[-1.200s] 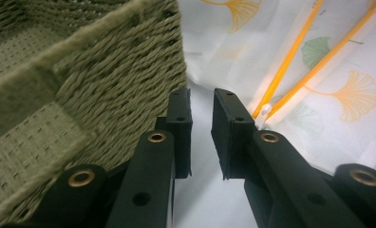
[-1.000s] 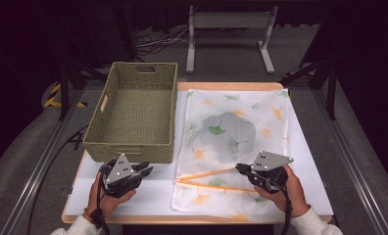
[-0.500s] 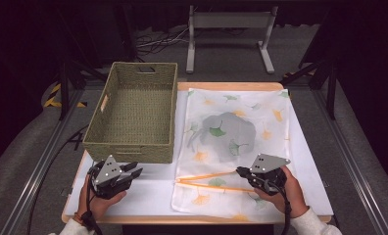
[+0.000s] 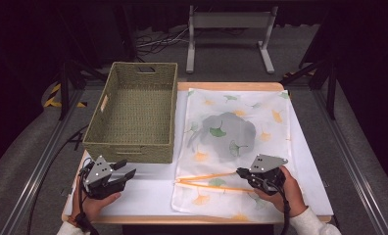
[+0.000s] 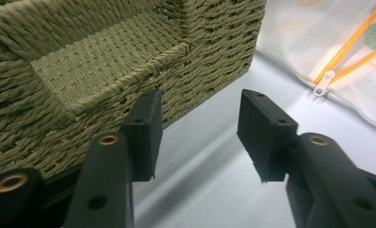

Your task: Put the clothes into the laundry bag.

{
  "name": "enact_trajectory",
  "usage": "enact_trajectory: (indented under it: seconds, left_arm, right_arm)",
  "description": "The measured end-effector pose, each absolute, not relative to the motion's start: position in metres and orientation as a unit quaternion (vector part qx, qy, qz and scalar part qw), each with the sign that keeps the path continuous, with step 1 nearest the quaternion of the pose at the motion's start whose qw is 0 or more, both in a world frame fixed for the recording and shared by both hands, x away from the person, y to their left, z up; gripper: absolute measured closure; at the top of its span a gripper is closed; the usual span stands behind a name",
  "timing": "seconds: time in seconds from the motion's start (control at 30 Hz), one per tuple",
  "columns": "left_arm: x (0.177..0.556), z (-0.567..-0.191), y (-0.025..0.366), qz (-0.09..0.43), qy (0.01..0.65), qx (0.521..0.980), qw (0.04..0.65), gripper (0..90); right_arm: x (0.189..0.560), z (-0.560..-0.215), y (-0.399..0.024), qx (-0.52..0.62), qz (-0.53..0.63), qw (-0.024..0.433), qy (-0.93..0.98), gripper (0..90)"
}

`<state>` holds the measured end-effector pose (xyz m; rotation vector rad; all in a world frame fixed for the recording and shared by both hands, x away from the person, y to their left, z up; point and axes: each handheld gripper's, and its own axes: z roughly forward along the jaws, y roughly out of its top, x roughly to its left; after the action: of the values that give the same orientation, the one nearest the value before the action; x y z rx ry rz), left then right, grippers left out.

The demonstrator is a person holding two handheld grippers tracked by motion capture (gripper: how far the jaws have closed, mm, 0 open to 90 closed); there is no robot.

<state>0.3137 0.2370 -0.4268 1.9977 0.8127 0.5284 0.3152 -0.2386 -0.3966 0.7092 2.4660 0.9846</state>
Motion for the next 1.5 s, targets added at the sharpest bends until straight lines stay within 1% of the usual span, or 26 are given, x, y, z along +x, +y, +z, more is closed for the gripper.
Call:
enact_trajectory:
  seconds: [0.1,0.13,0.23,0.33,0.47,0.77,0.93,1.1,1.2,1.3,1.37,1.5]
  left_arm:
    - [0.313,-0.427,0.238,0.215,0.330,0.806,0.442,45.5]
    - [0.313,-0.427,0.238,0.217,0.333,0.805,0.441,45.5]
    - [0.313,-0.429,0.241,0.220,0.343,0.802,0.437,37.4]
    - [0.313,-0.430,0.242,0.218,0.348,0.800,0.436,32.2]
    - [0.314,-0.431,0.242,0.222,0.352,0.800,0.432,29.2]
    - [0.313,-0.433,0.243,0.217,0.356,0.798,0.434,27.8]
    - [0.313,-0.434,0.242,0.216,0.356,0.801,0.430,27.0]
    - [0.314,-0.435,0.241,0.213,0.356,0.803,0.428,26.1]
    - [0.314,-0.435,0.241,0.215,0.356,0.803,0.427,25.8]
    - [0.314,-0.435,0.242,0.215,0.357,0.802,0.428,25.3]
    - [0.314,-0.434,0.242,0.228,0.354,0.803,0.423,25.2]
    - [0.314,-0.432,0.244,0.229,0.358,0.798,0.427,24.6]
  right_arm:
    - [0.316,-0.398,-0.239,0.252,0.349,0.194,0.882,88.4]
    - [0.316,-0.399,-0.239,0.250,0.349,0.194,0.882,88.4]
    - [0.317,-0.405,-0.241,0.250,0.344,0.190,0.885,88.2]
    - [0.317,-0.407,-0.241,0.252,0.344,0.188,0.885,88.1]
    - [0.318,-0.410,-0.243,0.253,0.341,0.186,0.886,87.2]
    - [0.320,-0.418,-0.247,0.260,0.326,0.177,0.891,86.8]
    - [0.319,-0.422,-0.252,0.265,0.321,0.168,0.894,85.7]
    - [0.317,-0.421,-0.256,0.267,0.324,0.169,0.892,83.5]
    - [0.314,-0.421,-0.260,0.268,0.327,0.170,0.890,79.2]
    - [0.310,-0.419,-0.262,0.263,0.332,0.174,0.889,77.6]
    - [0.307,-0.416,-0.264,0.264,0.336,0.181,0.886,73.9]
    - [0.303,-0.408,-0.269,0.260,0.344,0.198,0.880,71.2]
